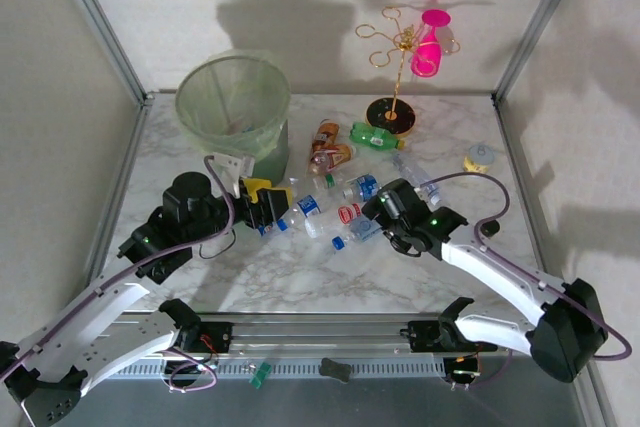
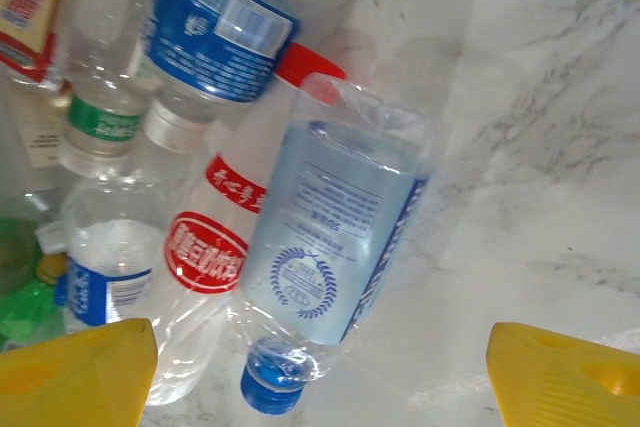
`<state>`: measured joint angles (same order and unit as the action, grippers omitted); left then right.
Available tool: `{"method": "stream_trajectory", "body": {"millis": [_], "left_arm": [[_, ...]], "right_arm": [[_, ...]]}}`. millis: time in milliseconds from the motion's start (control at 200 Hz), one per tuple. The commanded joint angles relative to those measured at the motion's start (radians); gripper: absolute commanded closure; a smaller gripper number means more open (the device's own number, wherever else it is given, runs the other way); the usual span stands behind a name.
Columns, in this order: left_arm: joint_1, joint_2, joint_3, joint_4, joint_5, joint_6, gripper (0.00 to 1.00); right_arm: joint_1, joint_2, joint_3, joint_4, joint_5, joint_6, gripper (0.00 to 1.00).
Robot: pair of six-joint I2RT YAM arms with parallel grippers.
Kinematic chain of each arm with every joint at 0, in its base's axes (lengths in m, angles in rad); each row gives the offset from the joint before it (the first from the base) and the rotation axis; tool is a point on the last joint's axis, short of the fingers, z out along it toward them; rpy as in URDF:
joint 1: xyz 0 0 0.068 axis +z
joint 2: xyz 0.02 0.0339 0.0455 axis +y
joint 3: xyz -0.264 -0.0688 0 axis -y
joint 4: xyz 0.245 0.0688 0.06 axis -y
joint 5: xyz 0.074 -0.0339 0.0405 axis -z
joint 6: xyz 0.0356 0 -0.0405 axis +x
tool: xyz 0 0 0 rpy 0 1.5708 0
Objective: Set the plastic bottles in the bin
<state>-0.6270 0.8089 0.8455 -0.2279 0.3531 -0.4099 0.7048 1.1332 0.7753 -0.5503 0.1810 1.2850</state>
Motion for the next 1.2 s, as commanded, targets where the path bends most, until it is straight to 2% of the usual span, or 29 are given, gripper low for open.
{"method": "stream_trajectory", "body": {"millis": [0, 80, 260, 360, 576, 856, 966, 1086, 1197], "left_arm": [[-0.004, -0.008, -0.005, 0.058, 0.037, 0.028, 0.25], [-0.005, -0.009, -0.006, 0.055, 0.036, 0.032, 0.25], [-0.005, -0.015, -0.007, 0.049, 0.042, 0.033, 0.25], [-0.005, -0.019, 0.011, 0.036, 0.056, 0.030, 0.26], [-0.005, -0.021, 0.035, 0.007, 0.059, 0.055, 0.26], [-0.006, -0.011, 0.033, 0.013, 0.070, 0.053, 0.26], [-0.007, -0.005, 0.027, 0.022, 0.075, 0.046, 0.26], [-0.008, -0.011, 0.031, 0.013, 0.059, 0.046, 0.27], [-0.008, -0.013, 0.036, -0.002, 0.043, 0.053, 0.27]], "right_arm": [[-0.005, 0.034, -0.017, 0.020, -0.008, 0.062, 0.14], [-0.049, 0.067, -0.031, 0.059, -0.028, 0.065, 0.14], [-0.077, 0.146, -0.036, 0.125, -0.025, 0.066, 0.14], [-0.108, 0.192, -0.053, 0.166, -0.066, 0.071, 0.16], [-0.115, 0.236, -0.048, 0.231, -0.038, 0.067, 0.17], [-0.120, 0.353, -0.039, 0.309, -0.084, 0.059, 0.22], [-0.120, 0.372, -0.017, 0.298, -0.084, 0.052, 0.29], [-0.120, 0.349, -0.017, 0.265, -0.070, 0.063, 0.44], [-0.120, 0.296, -0.026, 0.239, -0.057, 0.068, 0.52]]}}
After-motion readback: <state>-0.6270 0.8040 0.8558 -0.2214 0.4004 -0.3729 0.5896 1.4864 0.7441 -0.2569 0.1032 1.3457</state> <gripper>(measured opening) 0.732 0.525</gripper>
